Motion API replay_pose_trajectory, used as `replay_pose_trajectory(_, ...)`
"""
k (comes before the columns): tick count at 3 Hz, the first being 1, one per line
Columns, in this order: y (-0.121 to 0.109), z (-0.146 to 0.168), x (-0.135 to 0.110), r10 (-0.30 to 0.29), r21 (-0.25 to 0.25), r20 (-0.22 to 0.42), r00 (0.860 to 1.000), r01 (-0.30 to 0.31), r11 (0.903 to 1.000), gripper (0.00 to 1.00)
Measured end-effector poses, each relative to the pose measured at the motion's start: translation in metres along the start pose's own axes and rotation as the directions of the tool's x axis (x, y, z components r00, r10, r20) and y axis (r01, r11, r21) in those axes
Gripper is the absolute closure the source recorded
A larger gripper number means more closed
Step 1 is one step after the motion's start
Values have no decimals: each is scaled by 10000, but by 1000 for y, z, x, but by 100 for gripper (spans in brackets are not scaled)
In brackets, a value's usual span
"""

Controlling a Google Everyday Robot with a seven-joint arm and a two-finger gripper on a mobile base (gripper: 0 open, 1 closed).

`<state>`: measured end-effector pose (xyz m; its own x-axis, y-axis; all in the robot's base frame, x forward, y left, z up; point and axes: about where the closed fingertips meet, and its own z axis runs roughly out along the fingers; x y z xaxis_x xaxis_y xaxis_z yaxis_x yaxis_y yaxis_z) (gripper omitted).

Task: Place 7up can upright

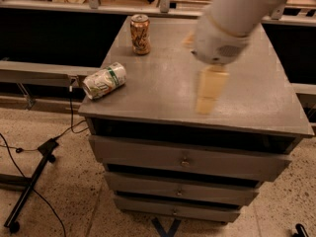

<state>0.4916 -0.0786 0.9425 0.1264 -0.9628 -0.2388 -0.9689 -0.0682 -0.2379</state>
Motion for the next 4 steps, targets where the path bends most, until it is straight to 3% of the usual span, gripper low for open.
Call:
replay_pose_trajectory(1,-8,18,-31,-733,-250,183,9971,737,9970,0)
replay_pose_trajectory(3,-9,14,-26,-674,-123,121,9977,675,9976,0)
replay_pose_trajectory(4,-24,32,-47,-1590,-192,-394,9865,1584,9872,0)
